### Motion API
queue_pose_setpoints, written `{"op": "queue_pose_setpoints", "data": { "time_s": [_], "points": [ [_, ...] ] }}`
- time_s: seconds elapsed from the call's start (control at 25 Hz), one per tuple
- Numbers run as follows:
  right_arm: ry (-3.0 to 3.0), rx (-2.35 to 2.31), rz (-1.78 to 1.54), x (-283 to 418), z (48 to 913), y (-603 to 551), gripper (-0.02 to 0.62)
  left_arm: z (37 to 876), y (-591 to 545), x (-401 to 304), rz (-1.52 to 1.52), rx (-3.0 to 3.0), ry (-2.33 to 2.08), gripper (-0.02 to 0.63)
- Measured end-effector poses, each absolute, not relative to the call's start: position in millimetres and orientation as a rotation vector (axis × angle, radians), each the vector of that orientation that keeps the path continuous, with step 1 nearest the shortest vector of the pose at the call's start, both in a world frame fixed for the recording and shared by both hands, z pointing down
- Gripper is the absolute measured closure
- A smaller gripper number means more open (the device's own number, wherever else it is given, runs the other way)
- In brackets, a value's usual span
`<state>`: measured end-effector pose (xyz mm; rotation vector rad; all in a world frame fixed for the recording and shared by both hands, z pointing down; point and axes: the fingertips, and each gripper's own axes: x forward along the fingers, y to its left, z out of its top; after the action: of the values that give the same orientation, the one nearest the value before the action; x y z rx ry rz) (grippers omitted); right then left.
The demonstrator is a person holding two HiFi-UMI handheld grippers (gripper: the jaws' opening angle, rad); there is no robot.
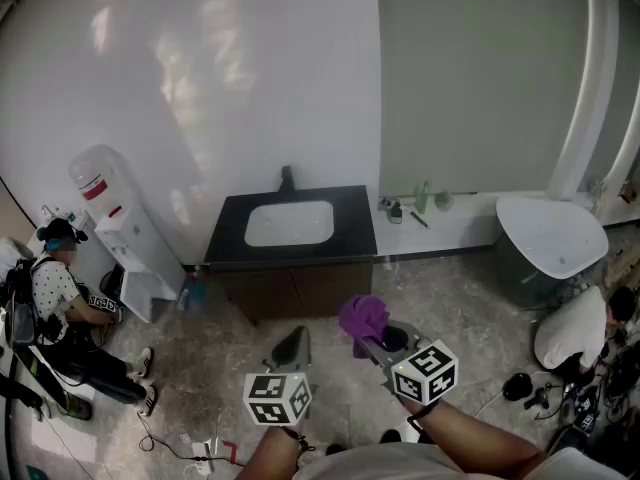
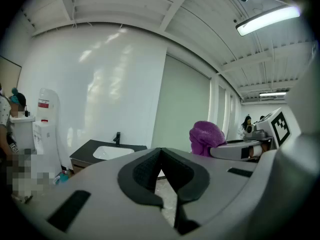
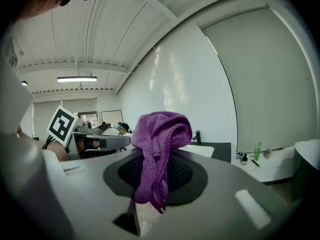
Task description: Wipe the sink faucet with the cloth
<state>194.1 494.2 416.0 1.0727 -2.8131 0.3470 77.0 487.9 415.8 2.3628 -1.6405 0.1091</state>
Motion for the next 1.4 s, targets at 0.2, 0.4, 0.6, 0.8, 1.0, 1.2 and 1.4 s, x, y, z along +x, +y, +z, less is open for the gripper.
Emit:
{"op": "queue_pose_setpoints", "data": {
  "time_s": [0.2,0.4,0.6,0.8,1.0,1.2,1.4],
  "points": [
    [-2.812,1.073,0.344,190.0,417.0,493.5,0.509,416.2,486.5,75.3,0.109,2.370,-1.630,0.600],
    [-2.797,1.069,0.294,183.5,417.3,490.2,0.509,417.5,482.5,72.9,0.108,2.368,-1.613,0.600],
    [-2.791,1.066,0.296,173.4,419.3,486.4,0.509,419.1,477.6,64.7,0.110,2.373,-1.608,0.599],
    [-2.801,1.060,0.311,155.8,421.2,483.3,0.505,423.4,475.2,50.2,0.122,2.378,-1.584,0.599],
    [-2.801,1.064,0.323,126.5,424.1,476.1,0.505,425.4,471.1,27.0,0.131,2.397,-1.553,0.599],
    [-2.803,1.074,0.353,100.9,427.6,458.7,0.503,433.8,460.2,12.6,0.144,2.410,-1.498,0.599],
    [-2.814,1.053,0.378,89.1,436.4,415.9,0.503,442.8,422.4,5.8,0.147,2.404,-1.493,0.600]
  ]
}}
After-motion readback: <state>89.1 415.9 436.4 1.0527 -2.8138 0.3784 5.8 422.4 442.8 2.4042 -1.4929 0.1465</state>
